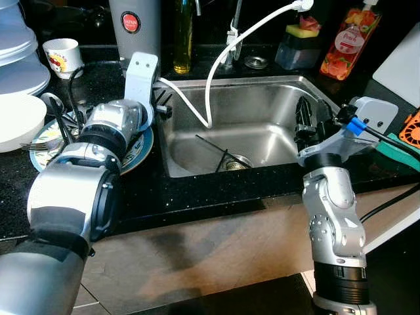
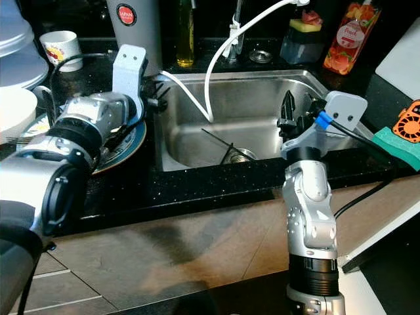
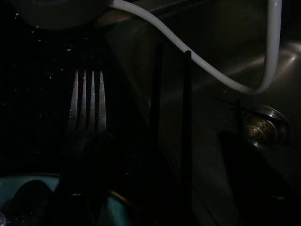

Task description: Kitchen organization

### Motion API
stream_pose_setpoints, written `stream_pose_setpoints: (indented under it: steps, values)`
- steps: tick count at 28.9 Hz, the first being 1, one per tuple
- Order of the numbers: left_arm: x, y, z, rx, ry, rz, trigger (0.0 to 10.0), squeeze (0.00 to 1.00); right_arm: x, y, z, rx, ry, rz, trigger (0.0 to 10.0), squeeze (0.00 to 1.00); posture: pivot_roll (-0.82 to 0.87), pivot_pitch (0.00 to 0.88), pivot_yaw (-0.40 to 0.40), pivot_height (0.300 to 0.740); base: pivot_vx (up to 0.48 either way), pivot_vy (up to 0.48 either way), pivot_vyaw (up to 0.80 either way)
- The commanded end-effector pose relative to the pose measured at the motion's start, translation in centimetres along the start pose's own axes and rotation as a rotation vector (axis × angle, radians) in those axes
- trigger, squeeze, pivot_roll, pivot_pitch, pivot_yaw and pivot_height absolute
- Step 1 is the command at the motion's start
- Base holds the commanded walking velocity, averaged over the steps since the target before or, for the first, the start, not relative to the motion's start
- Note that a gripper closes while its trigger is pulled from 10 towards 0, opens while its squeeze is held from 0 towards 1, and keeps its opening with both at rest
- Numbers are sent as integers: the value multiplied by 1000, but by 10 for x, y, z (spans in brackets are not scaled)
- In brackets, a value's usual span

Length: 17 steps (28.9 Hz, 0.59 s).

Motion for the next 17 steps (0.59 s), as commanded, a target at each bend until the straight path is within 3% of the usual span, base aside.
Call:
stream_pose_setpoints:
  steps: [1,2,10,17]
  values:
    - [-2,-2,-15,60,-3,-11,2000,0,-3,1,-1,1,-5,-16,10000,0,56,36,-11,740,0,0,0]
    - [-3,-3,-17,65,-7,-18,0,0,-3,1,-1,1,-5,-16,10000,0,56,37,-11,740,0,0,0]
    - [-5,-3,-13,48,-42,-23,0,0,-4,0,-1,0,-5,-15,10000,0,57,38,-16,740,0,0,0]
    - [-15,-2,0,5,-9,-62,0,0,-4,-1,-1,-1,-5,-15,10000,0,56,40,-20,740,0,0,0]
Point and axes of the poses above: a point about 5 cm out from each wrist's last joint towards the gripper, its own y axis pointing back from the gripper into the wrist, its own z axis along the axis of the wrist's last joint, x = y × z, the point moved 2 cm from there along -y, pointing out of the wrist towards the gripper, and after that the axes turned 6 degrees about y, right-handed, at the moved point
